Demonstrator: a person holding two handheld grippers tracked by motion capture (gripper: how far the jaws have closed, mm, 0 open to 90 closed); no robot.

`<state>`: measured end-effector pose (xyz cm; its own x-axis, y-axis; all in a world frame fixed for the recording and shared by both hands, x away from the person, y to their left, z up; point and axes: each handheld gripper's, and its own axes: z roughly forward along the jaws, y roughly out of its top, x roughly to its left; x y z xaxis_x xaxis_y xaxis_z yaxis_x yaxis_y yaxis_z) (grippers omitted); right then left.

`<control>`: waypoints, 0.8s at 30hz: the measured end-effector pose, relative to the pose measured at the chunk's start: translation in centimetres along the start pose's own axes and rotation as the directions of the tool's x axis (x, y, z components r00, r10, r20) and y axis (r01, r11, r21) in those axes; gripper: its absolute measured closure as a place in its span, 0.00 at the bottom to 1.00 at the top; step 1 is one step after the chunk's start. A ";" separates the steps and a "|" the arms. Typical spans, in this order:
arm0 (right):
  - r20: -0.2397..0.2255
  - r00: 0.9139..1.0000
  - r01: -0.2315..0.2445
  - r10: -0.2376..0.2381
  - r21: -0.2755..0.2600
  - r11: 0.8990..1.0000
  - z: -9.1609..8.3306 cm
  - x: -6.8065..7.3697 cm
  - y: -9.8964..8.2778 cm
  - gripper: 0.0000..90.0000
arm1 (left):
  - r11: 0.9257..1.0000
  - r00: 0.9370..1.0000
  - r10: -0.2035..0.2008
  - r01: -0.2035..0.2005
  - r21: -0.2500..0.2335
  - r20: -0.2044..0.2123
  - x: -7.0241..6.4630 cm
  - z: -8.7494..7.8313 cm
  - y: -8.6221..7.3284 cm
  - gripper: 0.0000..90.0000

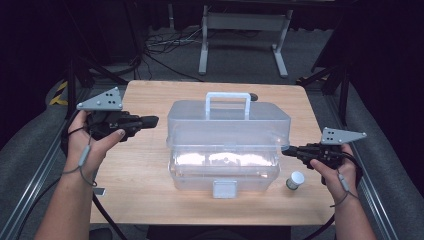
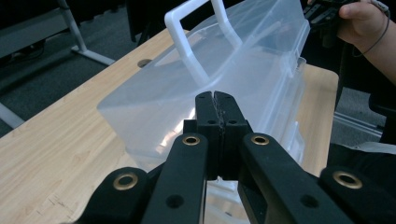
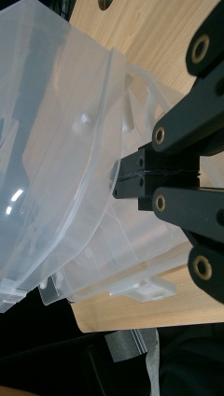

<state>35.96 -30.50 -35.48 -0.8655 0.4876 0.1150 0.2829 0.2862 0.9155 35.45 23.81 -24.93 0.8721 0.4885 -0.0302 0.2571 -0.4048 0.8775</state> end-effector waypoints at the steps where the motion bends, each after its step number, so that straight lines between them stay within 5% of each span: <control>1: 0.000 1.000 0.000 0.000 0.000 1.000 0.0 0.0 0.0 1.00 | 1.000 1.000 -0.002 0.002 0.001 0.000 -0.1 0.0 -0.3 1.00; 9: 0.009 1.000 0.000 0.000 -0.006 1.000 0.0 0.0 0.1 1.00 | 1.000 1.000 -0.014 0.014 0.012 0.010 -0.8 0.1 -2.9 1.00; 24: 0.048 0.999 -0.011 0.013 -0.031 0.999 0.0 0.2 0.4 1.00 | 0.997 0.997 -0.069 0.067 0.041 0.032 -1.3 3.3 -7.0 1.00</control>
<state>35.91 -30.29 -35.05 -0.8411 0.5299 0.1082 0.2797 0.2550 0.9256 33.89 23.43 -32.57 0.8651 0.4904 -0.1053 0.3319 -0.4021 0.8533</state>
